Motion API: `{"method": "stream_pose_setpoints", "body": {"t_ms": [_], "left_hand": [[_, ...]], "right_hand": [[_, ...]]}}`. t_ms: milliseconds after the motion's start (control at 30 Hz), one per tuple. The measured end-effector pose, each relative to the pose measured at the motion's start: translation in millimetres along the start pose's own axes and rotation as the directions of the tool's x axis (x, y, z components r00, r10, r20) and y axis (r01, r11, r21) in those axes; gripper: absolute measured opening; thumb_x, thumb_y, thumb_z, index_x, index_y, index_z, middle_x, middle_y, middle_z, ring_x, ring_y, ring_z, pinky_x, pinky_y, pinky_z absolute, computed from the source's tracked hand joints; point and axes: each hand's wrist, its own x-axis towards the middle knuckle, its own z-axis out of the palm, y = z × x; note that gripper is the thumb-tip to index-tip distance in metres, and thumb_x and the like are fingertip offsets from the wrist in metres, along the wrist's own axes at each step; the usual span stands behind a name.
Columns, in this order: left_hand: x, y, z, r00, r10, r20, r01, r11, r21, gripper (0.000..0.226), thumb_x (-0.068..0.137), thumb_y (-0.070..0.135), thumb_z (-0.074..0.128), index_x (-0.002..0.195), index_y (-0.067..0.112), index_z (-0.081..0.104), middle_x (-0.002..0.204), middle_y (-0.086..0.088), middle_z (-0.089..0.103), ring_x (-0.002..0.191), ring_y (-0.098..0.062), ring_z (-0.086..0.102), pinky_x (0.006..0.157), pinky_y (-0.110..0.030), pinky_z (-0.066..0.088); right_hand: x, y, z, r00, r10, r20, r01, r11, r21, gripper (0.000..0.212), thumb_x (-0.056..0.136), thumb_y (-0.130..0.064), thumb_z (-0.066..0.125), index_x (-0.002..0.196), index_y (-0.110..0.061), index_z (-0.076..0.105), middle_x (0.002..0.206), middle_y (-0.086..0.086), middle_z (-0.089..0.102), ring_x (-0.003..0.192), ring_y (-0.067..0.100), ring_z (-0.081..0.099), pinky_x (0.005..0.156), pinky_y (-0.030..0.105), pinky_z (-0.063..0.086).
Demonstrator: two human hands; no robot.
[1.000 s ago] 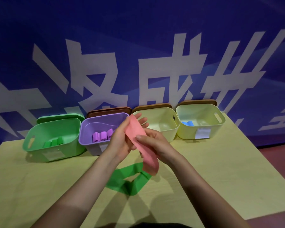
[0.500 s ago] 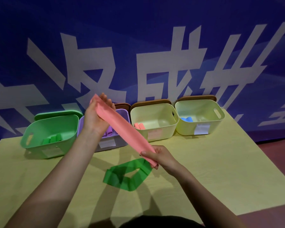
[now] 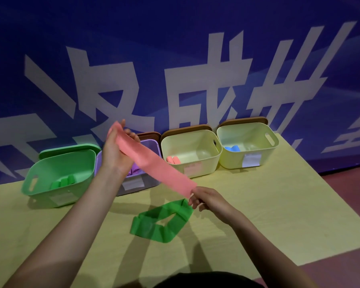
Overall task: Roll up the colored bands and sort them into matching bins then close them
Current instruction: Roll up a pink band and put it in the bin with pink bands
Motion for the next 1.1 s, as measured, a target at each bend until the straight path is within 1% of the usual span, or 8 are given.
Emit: {"method": "stream_pose_setpoints", "body": {"t_ms": [67, 133, 333, 433, 533, 667, 967, 1100], "left_hand": [[-10.7, -7.3, 5.1, 0.998, -0.013, 0.067, 0.002, 0.986, 0.169, 0.020, 0.100, 0.028, 0.043, 0.098, 0.015, 0.058, 0.062, 0.004, 0.052, 0.058, -0.010, 0.049, 0.056, -0.020, 0.046], [-24.4, -15.7, 9.9, 0.992, -0.061, 0.114, 0.021, 0.947, 0.320, 0.028, 0.101, 0.033, 0.040, 0.095, 0.015, 0.059, 0.062, 0.004, 0.053, 0.057, -0.011, 0.050, 0.056, -0.023, 0.046], [-62.5, -42.8, 12.6, 0.944, -0.268, 0.192, 0.108, 0.802, 0.588, 0.054, 0.100, 0.049, 0.026, 0.079, 0.008, 0.055, 0.062, -0.005, 0.058, 0.057, -0.018, 0.054, 0.059, -0.030, 0.046], [-72.2, -51.1, 7.7, 0.943, -0.250, 0.218, 0.012, 0.683, 0.731, 0.049, 0.101, 0.041, 0.030, 0.097, 0.000, 0.056, 0.063, -0.010, 0.063, 0.058, -0.023, 0.060, 0.056, -0.028, 0.051], [-84.1, -54.2, 11.0, 0.958, -0.190, 0.215, -0.025, 0.691, 0.722, 0.037, 0.103, 0.030, 0.034, 0.109, 0.000, 0.054, 0.059, -0.005, 0.065, 0.051, -0.019, 0.061, 0.050, -0.026, 0.051], [-94.3, -54.6, 14.3, 0.954, -0.172, 0.244, -0.046, 0.723, 0.689, 0.027, 0.103, 0.023, 0.032, 0.106, 0.010, 0.056, 0.060, -0.006, 0.067, 0.047, -0.018, 0.063, 0.049, -0.025, 0.054], [-109.8, -54.7, 7.3, 0.942, -0.228, 0.244, 0.018, 0.764, 0.645, 0.025, 0.102, 0.019, 0.037, 0.106, 0.015, 0.062, 0.074, -0.016, 0.069, 0.060, -0.023, 0.066, 0.060, -0.029, 0.056], [-119.2, -54.1, 4.4, 0.952, -0.221, 0.212, 0.038, 0.772, 0.634, 0.022, 0.101, 0.019, 0.040, 0.109, 0.012, 0.060, 0.081, -0.016, 0.072, 0.063, -0.025, 0.069, 0.058, -0.030, 0.057]], "right_hand": [[1.7, 1.1, -3.8, 0.997, 0.028, -0.067, -0.042, 0.975, -0.219, 0.023, 0.098, -0.021, 0.048, 0.115, -0.017, 0.063, 0.093, 0.001, 0.068, 0.076, 0.012, 0.059, 0.064, 0.021, 0.045], [2.1, -7.2, -4.8, 0.988, -0.017, -0.152, -0.029, 0.956, -0.292, 0.028, 0.097, -0.019, 0.048, 0.122, -0.016, 0.061, 0.097, 0.003, 0.068, 0.078, 0.010, 0.060, 0.063, 0.018, 0.045], [-13.7, -76.1, 17.1, 0.902, -0.361, -0.237, 0.345, 0.933, -0.107, 0.024, 0.099, -0.021, 0.047, 0.108, -0.017, 0.068, 0.088, -0.001, 0.066, 0.076, 0.008, 0.058, 0.064, 0.020, 0.045], [-19.4, -99.4, 31.2, 0.874, -0.444, -0.197, 0.442, 0.895, -0.057, 0.018, 0.097, -0.018, 0.052, 0.099, -0.016, 0.070, 0.078, -0.009, 0.064, 0.075, 0.007, 0.056, 0.065, 0.021, 0.044], [-19.6, -104.2, 38.4, 0.833, -0.504, -0.229, 0.500, 0.862, -0.080, 0.008, 0.089, -0.011, 0.064, 0.092, -0.010, 0.071, 0.070, -0.012, 0.063, 0.069, 0.005, 0.055, 0.067, 0.020, 0.044], [-21.4, -102.4, 40.0, 0.812, -0.518, -0.268, 0.520, 0.851, -0.069, 0.008, 0.084, -0.004, 0.068, 0.087, -0.011, 0.071, 0.073, -0.003, 0.064, 0.067, 0.007, 0.056, 0.067, 0.019, 0.045], [-35.2, -101.0, 43.4, 0.823, -0.500, -0.268, 0.524, 0.852, 0.019, 0.019, 0.085, 0.000, 0.065, 0.072, -0.014, 0.064, 0.056, 0.000, 0.057, 0.044, 0.014, 0.046, 0.048, 0.021, 0.040], [-40.0, -102.5, 42.8, 0.805, -0.498, -0.323, 0.519, 0.855, -0.025, 0.019, 0.085, -0.001, 0.066, 0.073, -0.016, 0.065, 0.061, -0.010, 0.062, 0.056, 0.005, 0.055, 0.056, 0.021, 0.046]]}}
